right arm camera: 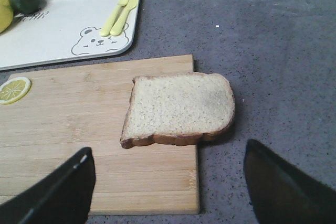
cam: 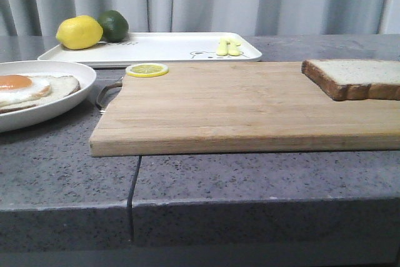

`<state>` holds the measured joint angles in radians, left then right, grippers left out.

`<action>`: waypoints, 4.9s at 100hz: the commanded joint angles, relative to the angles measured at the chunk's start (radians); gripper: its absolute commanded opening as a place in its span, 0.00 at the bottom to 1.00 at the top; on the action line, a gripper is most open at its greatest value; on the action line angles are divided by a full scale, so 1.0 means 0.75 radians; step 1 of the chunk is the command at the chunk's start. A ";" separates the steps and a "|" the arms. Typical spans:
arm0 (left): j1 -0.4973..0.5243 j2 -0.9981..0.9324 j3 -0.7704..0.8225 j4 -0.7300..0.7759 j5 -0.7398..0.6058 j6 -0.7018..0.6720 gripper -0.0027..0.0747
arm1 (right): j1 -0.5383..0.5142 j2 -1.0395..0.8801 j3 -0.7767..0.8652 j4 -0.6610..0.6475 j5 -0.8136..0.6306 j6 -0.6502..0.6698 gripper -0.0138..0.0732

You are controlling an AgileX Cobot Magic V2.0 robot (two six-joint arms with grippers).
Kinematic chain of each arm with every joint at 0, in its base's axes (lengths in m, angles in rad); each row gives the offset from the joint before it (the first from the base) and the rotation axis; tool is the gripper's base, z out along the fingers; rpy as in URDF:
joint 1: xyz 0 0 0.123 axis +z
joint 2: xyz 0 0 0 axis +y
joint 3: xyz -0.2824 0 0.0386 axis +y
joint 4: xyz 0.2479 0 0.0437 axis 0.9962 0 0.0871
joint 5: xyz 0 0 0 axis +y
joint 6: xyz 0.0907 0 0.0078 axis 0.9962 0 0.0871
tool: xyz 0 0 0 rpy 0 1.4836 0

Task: Place bread and move sandwich to tray
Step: 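Move the right gripper toward the bread slice on the cutting board, then lower the right gripper and grasp the bread slice by its edge, then lift the bread slice with the right gripper toward the egg plate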

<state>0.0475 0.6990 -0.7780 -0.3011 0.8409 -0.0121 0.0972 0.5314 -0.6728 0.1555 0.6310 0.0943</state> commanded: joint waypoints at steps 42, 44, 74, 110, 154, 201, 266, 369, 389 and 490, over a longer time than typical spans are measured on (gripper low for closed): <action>0.004 -0.005 -0.050 -0.033 -0.089 0.004 0.74 | -0.006 0.013 -0.049 0.011 -0.109 -0.003 0.83; 0.004 -0.005 -0.050 -0.033 -0.089 0.004 0.74 | -0.006 0.013 -0.049 0.011 -0.109 -0.003 0.83; 0.004 -0.005 -0.050 -0.033 -0.089 0.004 0.74 | -0.006 0.028 -0.049 0.005 -0.107 -0.003 0.83; 0.004 -0.005 -0.050 -0.033 -0.089 0.004 0.74 | -0.059 0.203 -0.049 0.184 -0.131 -0.158 0.83; 0.004 -0.005 -0.050 -0.033 -0.089 0.004 0.74 | -0.439 0.464 -0.049 1.045 -0.148 -0.931 0.83; 0.004 -0.005 -0.050 -0.033 -0.089 0.004 0.74 | -0.635 0.725 -0.049 1.510 -0.031 -1.222 0.83; 0.004 -0.005 -0.050 -0.033 -0.089 0.004 0.74 | -0.635 1.026 -0.049 1.554 0.004 -1.288 0.83; 0.004 -0.005 -0.050 -0.033 -0.089 0.004 0.74 | -0.635 1.175 -0.049 1.708 0.088 -1.450 0.83; 0.004 -0.005 -0.050 -0.033 -0.089 0.004 0.74 | -0.633 1.228 -0.049 1.710 0.125 -1.461 0.83; 0.004 -0.005 -0.050 -0.033 -0.089 0.004 0.74 | -0.633 1.259 -0.049 1.709 0.131 -1.483 0.09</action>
<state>0.0475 0.6990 -0.7780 -0.3026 0.8409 -0.0121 -0.3732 1.5136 -0.6962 1.4399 0.6955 -1.0072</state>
